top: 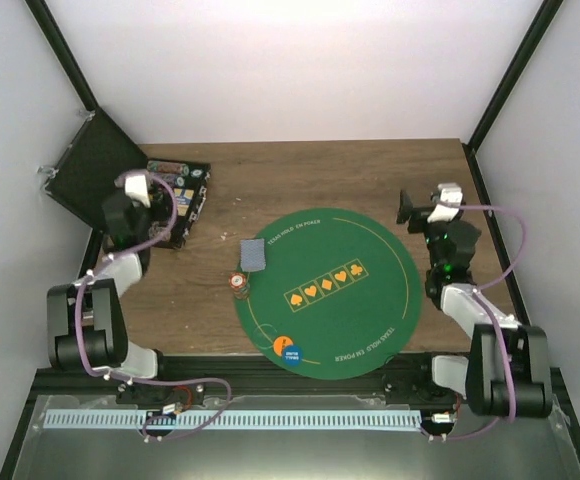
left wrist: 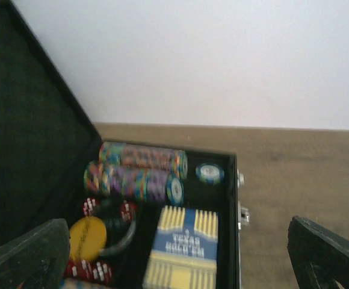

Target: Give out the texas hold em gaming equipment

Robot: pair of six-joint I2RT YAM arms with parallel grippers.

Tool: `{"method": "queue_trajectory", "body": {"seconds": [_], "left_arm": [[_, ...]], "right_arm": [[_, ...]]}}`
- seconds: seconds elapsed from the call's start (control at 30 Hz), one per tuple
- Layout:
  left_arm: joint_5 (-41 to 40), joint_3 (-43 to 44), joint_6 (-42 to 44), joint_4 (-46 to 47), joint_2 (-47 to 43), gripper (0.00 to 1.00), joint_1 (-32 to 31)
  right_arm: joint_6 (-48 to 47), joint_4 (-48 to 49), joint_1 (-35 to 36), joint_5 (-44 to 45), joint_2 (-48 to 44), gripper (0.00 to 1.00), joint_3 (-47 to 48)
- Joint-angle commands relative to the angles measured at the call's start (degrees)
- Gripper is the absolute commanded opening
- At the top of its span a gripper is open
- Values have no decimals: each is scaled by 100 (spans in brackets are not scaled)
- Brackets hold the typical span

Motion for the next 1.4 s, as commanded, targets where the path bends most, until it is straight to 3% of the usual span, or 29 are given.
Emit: {"method": "queue_trajectory", "body": {"seconds": [0.0, 0.2, 0.3, 0.47, 0.67, 0.83, 1.13, 1.37], "left_arm": [[701, 1776, 430, -3397, -118, 100, 274], [1565, 3424, 1389, -6103, -327, 99, 461], [1988, 4283, 1936, -7723, -269, 99, 460], [2522, 5006, 2563, -9743, -274, 99, 460], [2608, 4914, 2668, -10267, -528, 99, 460], [2648, 4914, 2632, -10406, -585, 99, 461], [2660, 4921, 2699, -10476, -576, 100, 460], [2673, 4916, 2783, -10485, -510, 99, 460]], "right_arm": [[378, -1926, 2, -750, -757, 100, 1241], [1155, -4040, 298, -2718, -677, 100, 2784], [734, -4934, 1245, -2396, -699, 100, 3162], [158, -6338, 3296, -860, -502, 99, 3409], [224, -6964, 5257, 308, 234, 99, 3223], [39, -6789, 6371, 531, 1148, 99, 3292], [-186, -6652, 7140, 437, 2555, 100, 3726], [-221, -6617, 7469, 789, 2812, 96, 3694]]}}
